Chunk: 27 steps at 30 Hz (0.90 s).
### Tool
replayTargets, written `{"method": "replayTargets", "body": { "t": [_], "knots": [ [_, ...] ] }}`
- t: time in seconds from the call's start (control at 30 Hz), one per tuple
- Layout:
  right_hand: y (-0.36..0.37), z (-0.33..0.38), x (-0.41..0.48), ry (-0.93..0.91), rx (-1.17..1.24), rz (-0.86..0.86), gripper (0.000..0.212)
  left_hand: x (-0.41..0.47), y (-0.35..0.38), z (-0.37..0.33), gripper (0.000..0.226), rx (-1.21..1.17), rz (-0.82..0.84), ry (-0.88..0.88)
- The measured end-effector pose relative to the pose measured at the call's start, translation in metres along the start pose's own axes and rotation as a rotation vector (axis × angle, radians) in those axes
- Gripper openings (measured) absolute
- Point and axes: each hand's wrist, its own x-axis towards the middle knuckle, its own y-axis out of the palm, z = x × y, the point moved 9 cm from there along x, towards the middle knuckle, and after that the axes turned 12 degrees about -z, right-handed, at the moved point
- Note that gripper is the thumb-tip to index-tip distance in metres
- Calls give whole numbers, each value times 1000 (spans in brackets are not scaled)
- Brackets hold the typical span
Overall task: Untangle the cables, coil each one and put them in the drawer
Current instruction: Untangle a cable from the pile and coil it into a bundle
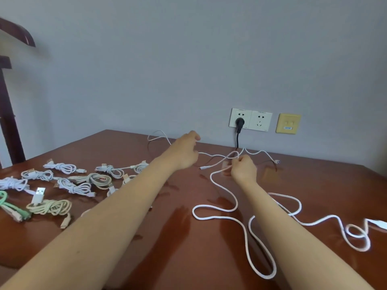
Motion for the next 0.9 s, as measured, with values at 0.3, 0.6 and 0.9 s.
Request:
{"method": "replayTargets", "body": {
  "t": [0.3,0.6,0.9],
  "knots": [
    [-55,2,4,-28,92,-25,18,-12,70,-68,52,-203,129,3],
    [-68,-24,3,115,358,92,32,-35,120,-57,26,-669,317,-282],
    [-46,-48,-5,247,555,320,18,-41,163,-51,43,-878,368,-332]
  ]
}}
